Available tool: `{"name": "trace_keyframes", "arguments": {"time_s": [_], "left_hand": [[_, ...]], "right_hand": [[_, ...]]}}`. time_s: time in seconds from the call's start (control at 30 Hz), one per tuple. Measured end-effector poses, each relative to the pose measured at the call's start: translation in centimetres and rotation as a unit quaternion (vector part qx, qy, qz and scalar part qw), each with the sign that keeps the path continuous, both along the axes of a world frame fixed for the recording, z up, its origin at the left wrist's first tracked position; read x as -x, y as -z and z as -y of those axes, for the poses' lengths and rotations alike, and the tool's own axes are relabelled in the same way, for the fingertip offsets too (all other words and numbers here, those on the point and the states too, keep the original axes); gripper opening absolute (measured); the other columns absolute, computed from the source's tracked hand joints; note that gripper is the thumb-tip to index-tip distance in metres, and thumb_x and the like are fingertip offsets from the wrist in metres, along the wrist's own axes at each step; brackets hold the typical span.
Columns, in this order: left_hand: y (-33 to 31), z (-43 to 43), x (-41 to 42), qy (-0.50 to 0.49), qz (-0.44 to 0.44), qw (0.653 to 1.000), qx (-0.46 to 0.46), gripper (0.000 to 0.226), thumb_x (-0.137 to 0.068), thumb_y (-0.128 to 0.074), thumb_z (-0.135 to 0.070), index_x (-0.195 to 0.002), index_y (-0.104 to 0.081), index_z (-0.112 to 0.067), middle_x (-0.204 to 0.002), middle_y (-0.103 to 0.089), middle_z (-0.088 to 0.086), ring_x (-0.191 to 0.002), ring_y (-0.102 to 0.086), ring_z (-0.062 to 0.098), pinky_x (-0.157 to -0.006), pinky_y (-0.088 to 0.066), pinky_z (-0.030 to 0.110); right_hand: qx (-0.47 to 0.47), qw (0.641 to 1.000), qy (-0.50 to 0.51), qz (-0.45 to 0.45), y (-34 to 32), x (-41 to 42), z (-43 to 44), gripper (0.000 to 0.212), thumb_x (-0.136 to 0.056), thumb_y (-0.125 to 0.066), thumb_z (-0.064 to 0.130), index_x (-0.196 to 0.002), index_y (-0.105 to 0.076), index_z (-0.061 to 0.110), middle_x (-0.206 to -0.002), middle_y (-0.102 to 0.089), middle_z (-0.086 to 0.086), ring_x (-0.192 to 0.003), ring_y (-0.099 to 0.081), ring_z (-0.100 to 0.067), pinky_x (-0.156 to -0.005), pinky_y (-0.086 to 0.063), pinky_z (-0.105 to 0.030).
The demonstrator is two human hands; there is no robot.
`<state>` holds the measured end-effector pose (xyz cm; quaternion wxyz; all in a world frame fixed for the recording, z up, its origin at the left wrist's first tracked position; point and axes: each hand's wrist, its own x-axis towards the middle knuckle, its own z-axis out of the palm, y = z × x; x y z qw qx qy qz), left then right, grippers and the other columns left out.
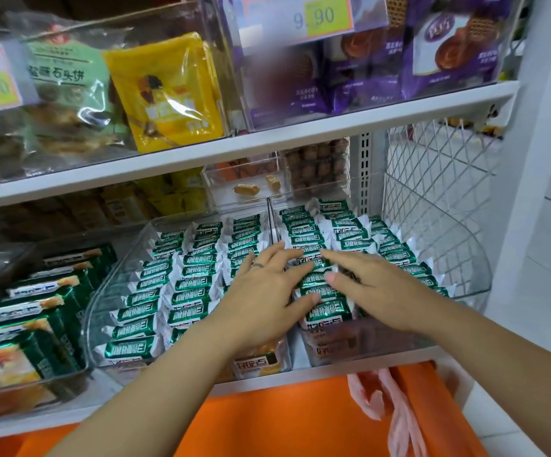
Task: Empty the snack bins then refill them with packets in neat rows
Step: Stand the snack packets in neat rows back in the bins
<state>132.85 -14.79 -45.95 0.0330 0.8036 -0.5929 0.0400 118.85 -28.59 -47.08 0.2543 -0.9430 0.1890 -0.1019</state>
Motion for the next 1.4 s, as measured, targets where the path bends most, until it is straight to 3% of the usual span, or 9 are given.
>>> {"name": "trace_keyframes", "arguments": {"time_s": [0.37, 0.53, 0.67, 0.77, 0.83, 0.9, 1.1, 1.27, 1.4], "left_hand": [[0.5, -6.6, -1.7, -0.008, -0.002, 0.981, 0.195, 0.041, -0.091, -0.039, -0.045, -0.117, -0.065, -0.028, -0.118, -0.061, -0.01, -0.109, -0.055, 0.014, -0.101, -0.041, 0.045], [1.7, -11.4, -2.8, -0.067, 0.06, 0.992, 0.086, 0.049, -0.091, -0.035, -0.051, -0.128, -0.057, -0.028, -0.129, -0.061, -0.002, -0.117, -0.059, 0.027, -0.094, -0.047, 0.058], [3.1, -13.2, -2.9, -0.117, 0.06, 0.99, -0.048, 0.064, -0.098, -0.005, -0.056, -0.131, -0.056, -0.035, -0.131, -0.061, 0.0, -0.114, -0.062, 0.03, -0.087, -0.049, 0.056], [2.7, -13.4, -2.6, -0.11, 0.057, 0.991, -0.059, 0.059, -0.098, -0.004, -0.058, -0.144, -0.036, -0.04, -0.151, -0.038, 0.004, -0.133, -0.044, 0.034, -0.105, -0.033, 0.059], [3.0, -13.4, -3.2, -0.086, 0.033, 0.994, -0.064, 0.064, -0.09, 0.001, -0.067, -0.15, 0.0, -0.044, -0.161, 0.003, -0.002, -0.148, -0.007, 0.029, -0.116, -0.004, 0.054], [3.2, -13.9, -3.5, -0.06, 0.025, 0.997, -0.043, 0.078, -0.074, 0.015, -0.067, -0.148, 0.009, -0.045, -0.16, 0.013, -0.006, -0.148, 0.003, 0.023, -0.117, 0.003, 0.048], [2.6, -15.3, -5.1, -0.047, -0.033, 0.995, 0.08, 0.059, -0.093, -0.018, -0.049, -0.145, -0.038, -0.027, -0.153, -0.035, -0.001, -0.138, -0.038, 0.025, -0.113, -0.024, 0.05], [2.9, -15.7, -6.2, -0.089, -0.03, 0.994, 0.063, 0.081, -0.08, 0.013, -0.057, -0.151, -0.017, -0.033, -0.16, -0.014, -0.006, -0.148, -0.01, 0.016, -0.118, -0.001, 0.043], [2.7, -15.6, -6.7, -0.088, -0.054, 0.993, 0.054, 0.052, -0.101, -0.013, -0.049, -0.15, -0.017, -0.034, -0.16, -0.014, -0.008, -0.147, -0.01, 0.015, -0.12, -0.003, 0.042]], "right_hand": [[0.122, 0.986, -0.066, 0.097, -2.0, 0.7, -7.0, 0.046, -0.094, -0.037, 0.043, -0.137, -0.046, 0.033, -0.142, -0.044, 0.016, -0.132, -0.028, 0.002, -0.117, -0.008, -0.027], [0.29, 0.953, -0.078, -0.032, -0.9, -2.6, -11.4, 0.062, -0.1, -0.031, 0.047, -0.152, -0.013, 0.019, -0.16, -0.009, -0.001, -0.148, 0.005, -0.019, -0.108, 0.025, -0.036], [0.354, 0.923, -0.06, -0.139, -0.2, -5.0, -12.5, 0.074, -0.097, -0.021, 0.058, -0.152, 0.002, 0.014, -0.16, 0.002, -0.011, -0.147, 0.011, -0.027, -0.11, 0.027, -0.045], [0.388, 0.895, -0.052, -0.214, -0.3, -5.8, -12.9, 0.08, -0.094, -0.019, 0.065, -0.152, 0.006, 0.016, -0.159, -0.002, -0.017, -0.147, 0.002, -0.033, -0.113, 0.02, -0.052], [0.394, 0.883, -0.053, -0.248, -0.8, -5.8, -13.1, 0.081, -0.093, -0.02, 0.066, -0.152, 0.005, 0.017, -0.158, -0.01, -0.018, -0.146, -0.008, -0.033, -0.114, 0.016, -0.055], [0.39, 0.88, -0.06, -0.267, -1.9, -5.7, -13.1, 0.08, -0.093, -0.018, 0.067, -0.153, 0.002, 0.019, -0.158, -0.014, -0.016, -0.146, -0.013, -0.03, -0.115, 0.013, -0.054], [0.198, 0.974, -0.011, -0.107, -3.2, -10.1, -12.6, 0.064, -0.1, -0.022, 0.05, -0.153, -0.006, 0.016, -0.161, -0.004, -0.007, -0.148, -0.003, -0.021, -0.12, -0.001, -0.036], [0.147, 0.975, 0.056, -0.158, -1.4, -13.7, -11.8, 0.068, -0.099, -0.011, 0.055, -0.153, -0.005, 0.014, -0.161, 0.001, -0.005, -0.148, 0.001, -0.022, -0.118, 0.001, -0.037], [0.153, 0.955, 0.043, -0.25, -1.6, -13.8, -12.0, 0.073, -0.094, -0.004, 0.063, -0.153, -0.001, 0.021, -0.161, 0.004, 0.0, -0.148, 0.002, -0.022, -0.119, 0.001, -0.041]]}}
